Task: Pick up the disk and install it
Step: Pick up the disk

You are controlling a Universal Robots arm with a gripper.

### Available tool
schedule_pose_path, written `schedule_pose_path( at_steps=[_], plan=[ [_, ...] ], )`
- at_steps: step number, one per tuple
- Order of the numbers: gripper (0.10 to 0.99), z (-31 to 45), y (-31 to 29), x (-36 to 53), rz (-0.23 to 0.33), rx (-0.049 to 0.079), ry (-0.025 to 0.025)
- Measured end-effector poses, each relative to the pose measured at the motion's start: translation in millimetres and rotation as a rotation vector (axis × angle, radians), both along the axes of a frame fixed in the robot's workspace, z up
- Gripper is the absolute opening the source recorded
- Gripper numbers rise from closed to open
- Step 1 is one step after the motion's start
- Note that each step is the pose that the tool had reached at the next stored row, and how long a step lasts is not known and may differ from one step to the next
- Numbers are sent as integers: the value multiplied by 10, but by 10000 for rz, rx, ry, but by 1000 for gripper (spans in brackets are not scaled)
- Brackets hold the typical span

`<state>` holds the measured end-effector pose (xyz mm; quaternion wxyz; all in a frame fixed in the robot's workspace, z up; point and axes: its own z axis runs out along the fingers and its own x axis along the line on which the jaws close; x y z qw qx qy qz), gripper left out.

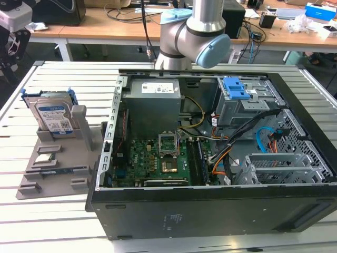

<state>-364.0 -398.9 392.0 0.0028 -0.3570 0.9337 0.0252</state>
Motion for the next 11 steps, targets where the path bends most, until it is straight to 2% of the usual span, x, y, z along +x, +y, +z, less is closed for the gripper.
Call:
schedule_pose_path(
  at_steps=[11],
  plan=[
    [106, 0, 0, 0, 932, 0, 0]
  ],
)
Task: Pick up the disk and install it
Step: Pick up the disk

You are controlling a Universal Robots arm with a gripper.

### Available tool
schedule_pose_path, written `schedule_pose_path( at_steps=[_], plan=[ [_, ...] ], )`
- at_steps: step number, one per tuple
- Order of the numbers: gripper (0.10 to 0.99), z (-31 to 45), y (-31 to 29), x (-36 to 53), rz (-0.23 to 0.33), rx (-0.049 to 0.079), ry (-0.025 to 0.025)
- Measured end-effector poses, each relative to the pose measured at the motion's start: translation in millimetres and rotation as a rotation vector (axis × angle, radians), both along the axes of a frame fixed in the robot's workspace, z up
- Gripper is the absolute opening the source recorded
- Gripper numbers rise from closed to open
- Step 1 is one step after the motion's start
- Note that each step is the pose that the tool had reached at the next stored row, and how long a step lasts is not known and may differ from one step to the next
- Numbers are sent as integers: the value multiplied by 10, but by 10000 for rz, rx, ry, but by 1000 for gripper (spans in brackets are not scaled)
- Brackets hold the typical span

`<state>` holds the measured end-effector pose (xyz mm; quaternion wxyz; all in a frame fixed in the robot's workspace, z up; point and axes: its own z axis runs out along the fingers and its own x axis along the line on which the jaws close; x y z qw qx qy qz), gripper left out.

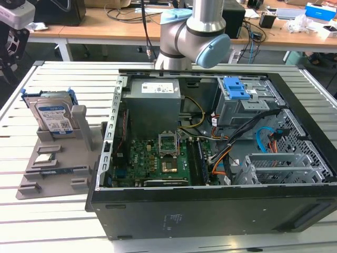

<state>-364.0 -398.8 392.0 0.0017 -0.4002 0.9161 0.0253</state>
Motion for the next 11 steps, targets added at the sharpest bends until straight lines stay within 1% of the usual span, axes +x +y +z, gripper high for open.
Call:
schedule_pose_path(
  at_steps=[11],
  plan=[
    [106, 0, 0, 0, 898, 0, 0]
  ],
)
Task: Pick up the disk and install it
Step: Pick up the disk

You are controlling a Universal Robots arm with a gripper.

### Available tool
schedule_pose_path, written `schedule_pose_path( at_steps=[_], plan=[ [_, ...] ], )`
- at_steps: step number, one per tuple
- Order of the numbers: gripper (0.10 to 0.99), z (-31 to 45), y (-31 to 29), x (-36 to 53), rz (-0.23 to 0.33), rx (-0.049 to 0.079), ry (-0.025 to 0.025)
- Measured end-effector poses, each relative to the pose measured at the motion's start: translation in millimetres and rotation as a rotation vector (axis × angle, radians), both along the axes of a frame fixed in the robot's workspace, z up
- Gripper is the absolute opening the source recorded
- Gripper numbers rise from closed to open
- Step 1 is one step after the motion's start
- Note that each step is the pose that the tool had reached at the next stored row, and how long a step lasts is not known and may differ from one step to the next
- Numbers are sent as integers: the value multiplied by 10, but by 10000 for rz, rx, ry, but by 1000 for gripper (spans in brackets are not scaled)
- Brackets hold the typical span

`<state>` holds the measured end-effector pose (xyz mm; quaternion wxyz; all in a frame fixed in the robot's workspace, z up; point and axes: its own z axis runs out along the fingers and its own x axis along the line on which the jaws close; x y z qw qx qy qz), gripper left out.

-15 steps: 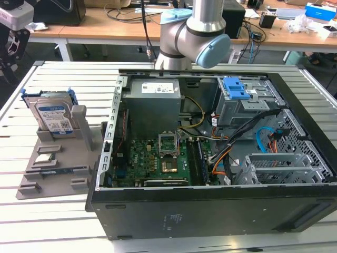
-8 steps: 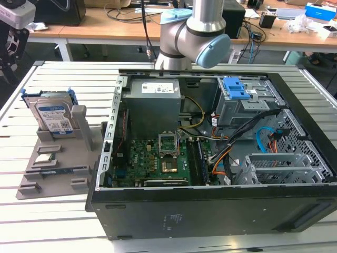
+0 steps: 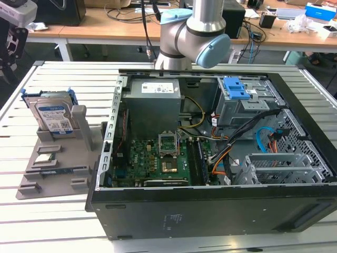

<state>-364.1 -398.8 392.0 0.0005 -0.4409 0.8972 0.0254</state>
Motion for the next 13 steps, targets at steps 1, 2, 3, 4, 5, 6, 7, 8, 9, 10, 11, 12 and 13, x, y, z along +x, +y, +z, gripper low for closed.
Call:
schedule_pose_path(
  at_steps=[1, 2, 3, 4, 5, 6, 7, 8, 9, 10, 11, 12, 13],
  plan=[
    [106, 0, 0, 0, 62, 0, 0],
    [106, 0, 0, 0, 203, 0, 0],
    [106, 0, 0, 0, 333, 0, 0],
    [106, 0, 0, 0, 403, 0, 0],
    [106, 0, 0, 0, 480, 0, 0],
    [106, 0, 0, 0, 549, 0, 0],
    [106, 0, 0, 0, 647, 0, 0],
    [106, 0, 0, 0, 770, 0, 0],
    [106, 0, 0, 0, 885, 0, 0],
    [106, 0, 0, 0, 949, 0, 0],
    [106, 0, 0, 0, 1024, 0, 0],
    [106, 0, 0, 0, 1152, 0, 0],
    [106, 0, 0, 0, 1208, 0, -1]
  ],
)
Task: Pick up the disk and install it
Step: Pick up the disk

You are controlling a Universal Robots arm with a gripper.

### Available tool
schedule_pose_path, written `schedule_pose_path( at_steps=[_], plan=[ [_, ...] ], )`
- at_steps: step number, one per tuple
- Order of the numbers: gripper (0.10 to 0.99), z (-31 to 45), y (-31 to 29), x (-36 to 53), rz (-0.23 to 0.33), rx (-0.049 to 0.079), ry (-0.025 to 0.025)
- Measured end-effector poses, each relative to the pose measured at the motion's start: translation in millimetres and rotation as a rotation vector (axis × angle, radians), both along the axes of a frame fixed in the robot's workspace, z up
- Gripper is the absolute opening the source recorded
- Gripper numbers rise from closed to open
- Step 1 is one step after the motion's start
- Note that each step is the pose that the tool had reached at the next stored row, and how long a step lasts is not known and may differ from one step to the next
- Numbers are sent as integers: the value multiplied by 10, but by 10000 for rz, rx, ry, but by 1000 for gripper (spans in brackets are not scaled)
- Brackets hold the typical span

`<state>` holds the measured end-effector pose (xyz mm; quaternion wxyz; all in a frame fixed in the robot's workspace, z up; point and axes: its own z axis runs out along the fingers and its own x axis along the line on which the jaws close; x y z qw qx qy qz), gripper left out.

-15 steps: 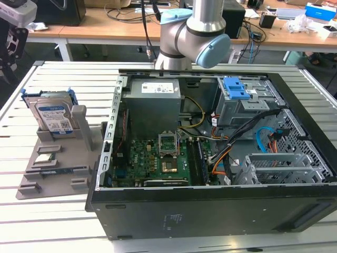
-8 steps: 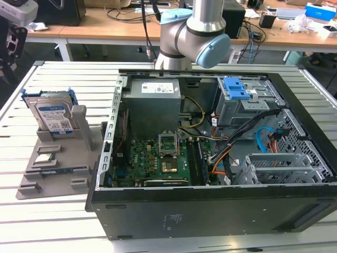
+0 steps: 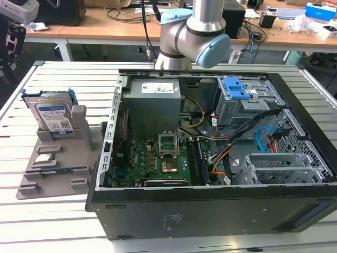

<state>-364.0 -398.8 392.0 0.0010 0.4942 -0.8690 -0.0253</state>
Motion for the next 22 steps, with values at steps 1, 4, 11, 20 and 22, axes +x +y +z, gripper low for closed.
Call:
schedule_pose_path(
  at_steps=[1, 4, 11, 20, 22],
  plan=[
    [106, 0, 0, 0, 69, 0, 0],
    [106, 1, 0, 0, 283, -1, 1],
    [106, 0, 0, 0, 1028, 0, 0],
    [106, 0, 0, 0, 1751, -1, 0],
    [106, 0, 0, 0, 1880, 0, 0]
  ],
)
